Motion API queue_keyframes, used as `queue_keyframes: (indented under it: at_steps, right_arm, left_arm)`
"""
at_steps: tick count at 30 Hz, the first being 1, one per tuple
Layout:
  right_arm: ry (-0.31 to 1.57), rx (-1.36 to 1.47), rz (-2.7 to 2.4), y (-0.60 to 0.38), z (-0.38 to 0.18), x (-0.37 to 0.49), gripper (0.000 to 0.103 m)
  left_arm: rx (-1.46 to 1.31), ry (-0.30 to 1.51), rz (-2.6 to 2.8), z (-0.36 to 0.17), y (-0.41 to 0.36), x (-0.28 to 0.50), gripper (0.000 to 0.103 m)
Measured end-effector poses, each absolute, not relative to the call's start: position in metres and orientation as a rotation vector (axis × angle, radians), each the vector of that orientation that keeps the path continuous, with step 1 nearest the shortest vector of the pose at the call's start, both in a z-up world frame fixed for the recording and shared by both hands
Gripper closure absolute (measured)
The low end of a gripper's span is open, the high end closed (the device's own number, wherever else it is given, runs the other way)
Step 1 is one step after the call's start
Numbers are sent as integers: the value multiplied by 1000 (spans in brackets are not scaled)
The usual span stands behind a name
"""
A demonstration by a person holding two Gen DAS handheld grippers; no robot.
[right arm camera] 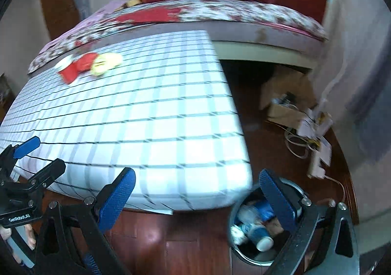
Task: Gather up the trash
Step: 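Move both tools back to the table toward the paper cup and yellow cloth, then grasp the red-white paper cup with the left tool while the right tool grasps the yellow cloth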
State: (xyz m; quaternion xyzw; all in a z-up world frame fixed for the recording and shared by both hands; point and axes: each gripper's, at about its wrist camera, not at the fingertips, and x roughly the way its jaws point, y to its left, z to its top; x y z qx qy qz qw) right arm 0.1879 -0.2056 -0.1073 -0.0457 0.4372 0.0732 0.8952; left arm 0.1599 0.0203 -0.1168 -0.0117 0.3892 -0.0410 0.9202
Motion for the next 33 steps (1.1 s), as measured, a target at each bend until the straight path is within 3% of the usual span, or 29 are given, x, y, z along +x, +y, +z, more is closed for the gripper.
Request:
queue_keyframes:
  at_steps: [11,16,21,23,24,25,26,33]
  right_arm:
    - [910,-120,364,-90,-120,275,1]
    - [896,-134,437,-30,-125,341,20]
    - [908,-143,464,17,-136,389,21]
    - [931,-151,465,28,-146,408,21]
    - [941,-158,472,31,-150,414,27]
    - [961,-177,476,30,-155,420,61]
    - [967,-188,462,26,-159,425,65]
    - [924,-125,410,-25,-155,418,65]
  left_arm:
    - [-77,821,98,-134,125,205,3]
    - [-90,828,160,-142,167,242,3]
    - [-104,813,186,-142,192,283,5]
    - [-114,814,184,-143,197,294,10]
    - [-126,816,175,-144,199,300,12]
    - [-141,815,161,-145,200,307,14]
    - [-147,810,156,-145,200,311,14]
    - [-177,765,75,-133,189,352,14]
